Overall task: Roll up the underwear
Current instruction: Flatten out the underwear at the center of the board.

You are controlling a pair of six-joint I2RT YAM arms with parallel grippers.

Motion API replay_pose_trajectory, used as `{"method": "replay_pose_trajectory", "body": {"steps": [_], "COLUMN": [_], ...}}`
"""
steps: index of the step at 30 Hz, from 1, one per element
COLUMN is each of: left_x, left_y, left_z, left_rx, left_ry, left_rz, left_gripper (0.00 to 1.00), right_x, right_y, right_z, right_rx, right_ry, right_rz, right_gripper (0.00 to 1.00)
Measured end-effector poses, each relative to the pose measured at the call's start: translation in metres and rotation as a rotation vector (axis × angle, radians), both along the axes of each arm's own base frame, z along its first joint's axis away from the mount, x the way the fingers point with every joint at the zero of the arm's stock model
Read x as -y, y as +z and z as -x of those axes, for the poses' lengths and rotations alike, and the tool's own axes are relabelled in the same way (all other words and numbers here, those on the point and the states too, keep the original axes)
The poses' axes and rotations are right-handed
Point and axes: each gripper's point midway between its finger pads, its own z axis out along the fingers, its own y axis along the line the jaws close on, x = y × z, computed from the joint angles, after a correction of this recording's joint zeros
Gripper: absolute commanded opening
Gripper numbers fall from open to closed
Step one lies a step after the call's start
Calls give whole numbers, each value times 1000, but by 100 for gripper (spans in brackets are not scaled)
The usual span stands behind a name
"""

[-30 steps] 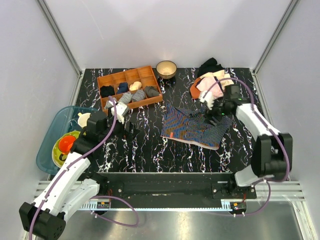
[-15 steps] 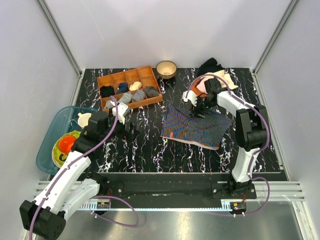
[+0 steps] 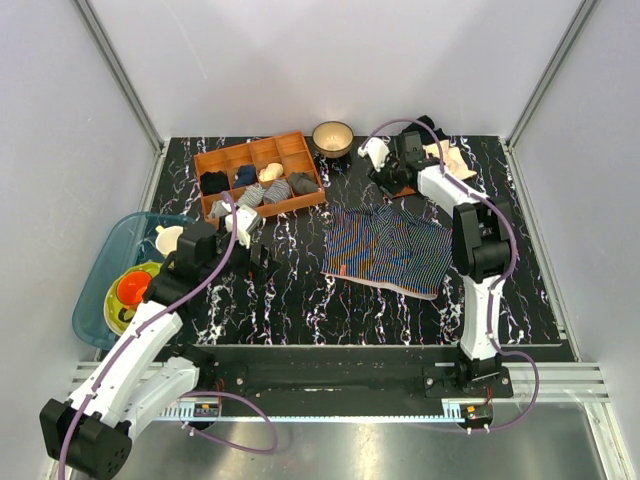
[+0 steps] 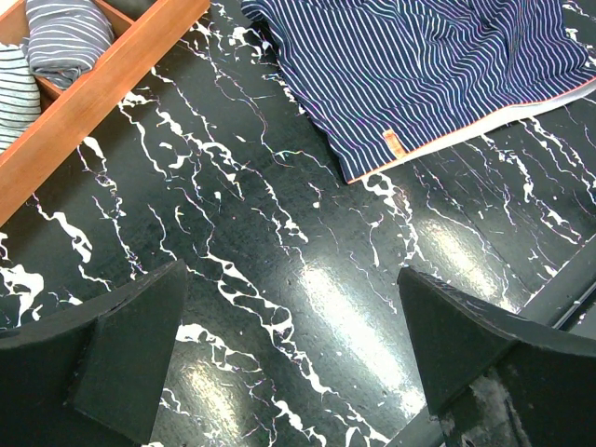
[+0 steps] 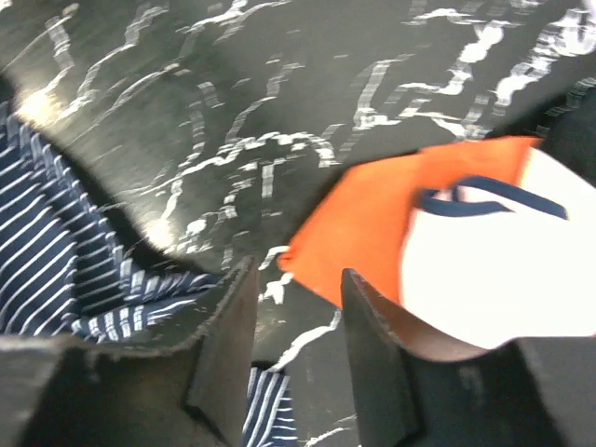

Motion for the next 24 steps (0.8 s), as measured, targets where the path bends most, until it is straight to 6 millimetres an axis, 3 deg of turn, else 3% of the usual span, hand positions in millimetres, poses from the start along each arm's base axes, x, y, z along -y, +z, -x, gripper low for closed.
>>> {"method": "replay_pose_trajectory", "body": {"steps": [2, 4, 7, 9, 13, 14, 17, 21, 24], "left_x": [0, 0, 1, 2, 4, 5, 5, 6, 6], "left_y": [0, -1, -2, -3, -5, -5, -5, -5, -5], "left_z": [0, 0, 0, 1, 2, 2, 2, 3, 3], "left_rx": [-1, -4, -7, -13, -21, -21, -22, -23, -23], "left_ry": [0, -1, -6, -15, -30, -31, -35, -37, -37], "left_rz": [0, -2, -2, -1, 2, 2, 4, 5, 5], "left_gripper": [99, 99, 99, 99, 99, 99, 99, 99, 99], "right_x": [6, 12, 16, 14, 10, 13, 24, 51, 65], "right_y": [11, 17, 15, 13, 22, 28, 29, 4, -16], "right_z": [-18, -26, -15, 12, 104, 141, 195, 268, 296], "right_rx": [53, 84, 76, 32, -78, -88, -91, -168, -250], "right_ry": [-95, -163, -170, -97, 218, 346, 521, 724, 801], "right_rz": [-8, -17, -29, -31, -7, 13, 76, 181, 228], "right_gripper": [62, 63, 63, 64, 64, 64, 65, 63, 62]}}
